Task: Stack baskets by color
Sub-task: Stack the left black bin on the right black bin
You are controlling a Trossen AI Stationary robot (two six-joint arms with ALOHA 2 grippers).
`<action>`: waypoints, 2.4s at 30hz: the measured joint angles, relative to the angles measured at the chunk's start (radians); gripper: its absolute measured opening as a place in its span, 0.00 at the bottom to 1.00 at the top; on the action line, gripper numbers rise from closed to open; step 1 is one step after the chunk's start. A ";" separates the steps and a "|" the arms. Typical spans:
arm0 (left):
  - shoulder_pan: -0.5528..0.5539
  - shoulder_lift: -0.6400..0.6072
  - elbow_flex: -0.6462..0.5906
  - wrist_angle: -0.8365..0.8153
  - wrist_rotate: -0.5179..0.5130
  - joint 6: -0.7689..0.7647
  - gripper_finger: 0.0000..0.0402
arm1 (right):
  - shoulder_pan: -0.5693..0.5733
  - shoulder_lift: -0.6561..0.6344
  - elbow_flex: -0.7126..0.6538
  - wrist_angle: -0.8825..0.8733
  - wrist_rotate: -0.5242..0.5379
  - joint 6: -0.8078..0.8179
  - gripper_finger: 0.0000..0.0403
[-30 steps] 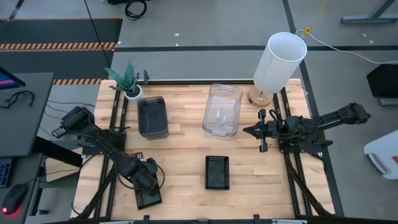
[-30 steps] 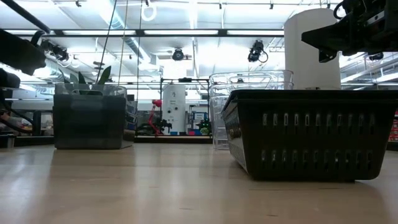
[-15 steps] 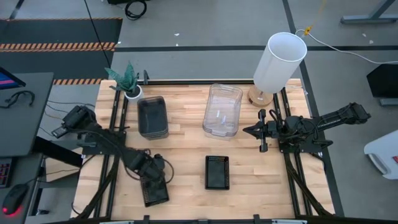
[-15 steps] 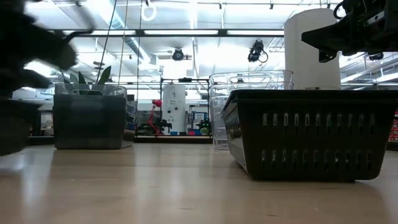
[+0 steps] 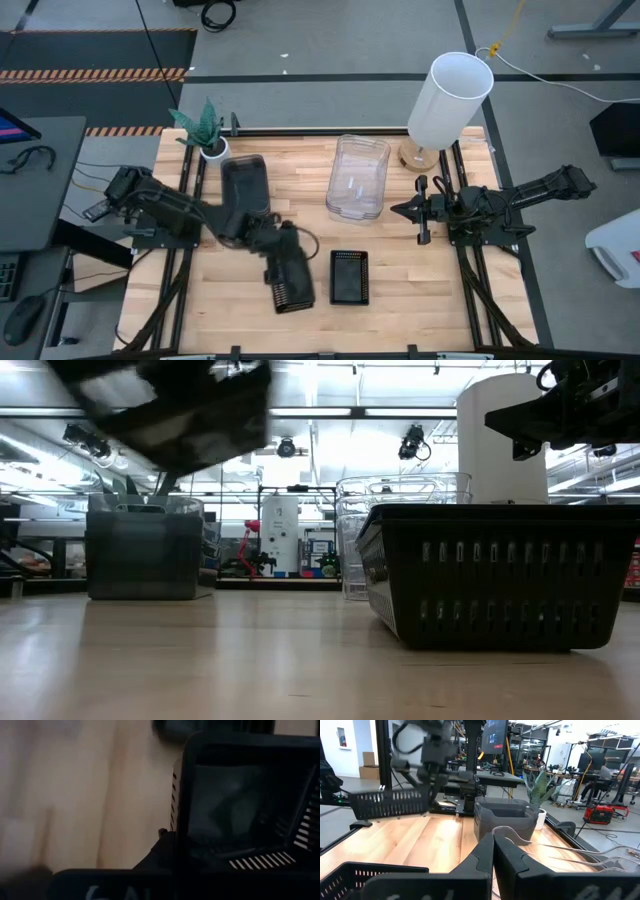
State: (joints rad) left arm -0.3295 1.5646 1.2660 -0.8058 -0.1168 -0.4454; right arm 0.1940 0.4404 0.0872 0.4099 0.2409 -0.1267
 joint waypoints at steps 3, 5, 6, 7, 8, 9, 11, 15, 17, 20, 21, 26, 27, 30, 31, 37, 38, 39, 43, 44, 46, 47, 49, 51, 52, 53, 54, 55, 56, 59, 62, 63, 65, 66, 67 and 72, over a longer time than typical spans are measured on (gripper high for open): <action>0.053 0.000 0.029 0.082 -0.007 0.041 0.01 | 0.000 0.000 0.000 0.000 0.000 0.000 0.04; 0.083 0.002 0.030 0.155 -0.008 0.064 0.01 | 0.000 0.000 0.000 0.000 0.000 0.000 0.04; 0.095 0.010 0.031 0.195 -0.010 0.070 0.01 | 0.000 0.000 0.000 0.000 0.000 0.000 0.04; 0.107 0.020 0.032 0.236 -0.009 0.079 0.01 | 0.000 0.000 0.000 0.000 0.000 0.000 0.04; 0.116 0.029 0.031 0.262 -0.005 0.090 0.01 | 0.000 0.000 0.000 0.000 0.000 0.000 0.04; 0.123 0.043 0.031 0.287 0.002 0.099 0.01 | 0.000 0.000 0.000 0.000 0.000 0.000 0.04; 0.134 0.078 0.056 0.314 0.010 0.120 0.01 | 0.000 0.000 0.000 0.001 0.000 0.000 0.04; 0.138 0.177 0.165 0.295 0.013 0.171 0.01 | 0.000 -0.001 0.000 0.010 0.000 0.000 0.04; 0.133 0.233 0.233 0.262 0.016 0.197 0.01 | 0.000 0.000 0.000 0.013 0.000 0.000 0.04; 0.129 0.318 0.345 0.172 0.017 0.227 0.01 | 0.000 0.000 0.000 0.016 0.000 0.000 0.04; 0.128 0.346 0.384 0.138 0.018 0.231 0.01 | 0.000 0.000 0.000 0.017 0.000 0.000 0.04; 0.129 0.460 0.531 0.022 0.018 0.273 0.01 | 0.000 0.000 0.000 0.016 0.000 0.000 0.04; 0.128 0.474 0.547 0.018 0.020 0.275 0.01 | 0.000 0.000 0.000 0.016 0.000 0.000 0.04; 0.124 0.502 0.577 0.017 0.045 0.288 0.01 | 0.000 0.000 0.000 0.017 0.000 0.000 0.04; 0.124 0.507 0.579 0.010 0.052 0.296 0.01 | 0.000 0.000 0.000 0.018 0.000 0.000 0.04; 0.124 0.532 0.579 -0.053 0.069 0.318 0.02 | 0.000 0.000 0.000 0.022 0.000 0.000 0.04; 0.124 0.532 0.579 -0.060 0.069 0.328 0.03 | 0.000 0.000 0.000 0.022 0.000 0.000 0.04; 0.124 0.532 0.579 -0.063 0.068 0.335 0.04 | 0.000 0.000 0.000 0.022 0.000 0.000 0.04; 0.123 0.532 0.579 -0.061 0.069 0.348 0.13 | 0.000 0.000 0.000 0.023 0.000 0.000 0.04; 0.123 0.532 0.579 -0.061 0.069 0.349 0.15 | 0.000 0.000 0.000 0.023 0.000 0.000 0.04; 0.122 0.532 0.579 -0.061 0.069 0.367 0.21 | 0.000 0.000 0.000 0.023 0.000 0.000 0.04; 0.122 0.532 0.579 -0.059 0.069 0.380 0.24 | 0.000 0.000 0.000 0.023 0.000 0.000 0.04; 0.122 0.532 0.579 -0.054 0.069 0.399 0.30 | 0.000 0.000 0.000 0.023 0.000 0.000 0.04; 0.123 0.532 0.579 -0.039 0.069 0.408 0.34 | 0.000 0.000 0.000 0.023 0.000 0.000 0.04; 0.123 0.532 0.579 -0.030 0.069 0.414 0.36 | 0.000 0.000 0.000 0.023 0.000 0.000 0.04; 0.123 0.532 0.579 -0.024 0.069 0.424 0.38 | 0.000 0.000 0.000 0.023 0.000 0.000 0.04; 0.123 0.532 0.579 -0.021 0.069 0.433 0.40 | 0.000 0.000 0.000 0.023 0.000 0.000 0.04; 0.123 0.532 0.579 -0.021 0.069 0.443 0.41 | 0.000 0.000 0.000 0.023 0.000 0.000 0.04; 0.123 0.532 0.579 -0.021 0.069 0.454 0.41 | 0.000 0.000 0.000 0.023 0.000 0.000 0.04; 0.123 0.532 0.579 -0.010 0.068 0.463 0.42 | 0.000 0.000 0.000 0.023 0.000 0.000 0.04; 0.123 0.532 0.579 -0.002 0.068 0.460 0.40 | 0.000 0.000 0.000 0.023 0.000 0.000 0.04; 0.122 0.532 0.579 -0.006 0.068 0.459 0.39 | 0.000 0.000 0.000 0.023 0.000 0.000 0.04; 0.116 0.530 0.567 -0.012 0.066 0.463 0.37 | 0.000 0.000 0.000 0.023 0.000 0.000 0.04; 0.115 0.529 0.552 -0.011 0.064 0.472 0.36 | 0.000 0.000 0.000 0.023 0.000 0.000 0.04; 0.113 0.530 0.537 -0.008 0.059 0.478 0.35 | 0.000 0.000 0.000 0.023 0.000 0.000 0.04; 0.095 0.526 0.523 -0.014 0.033 0.488 0.31 | 0.000 0.000 0.000 0.023 0.000 0.000 0.04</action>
State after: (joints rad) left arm -0.2346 2.0908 1.7893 -0.8198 -0.0841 0.0424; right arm 0.1938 0.4402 0.0872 0.4324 0.2409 -0.1268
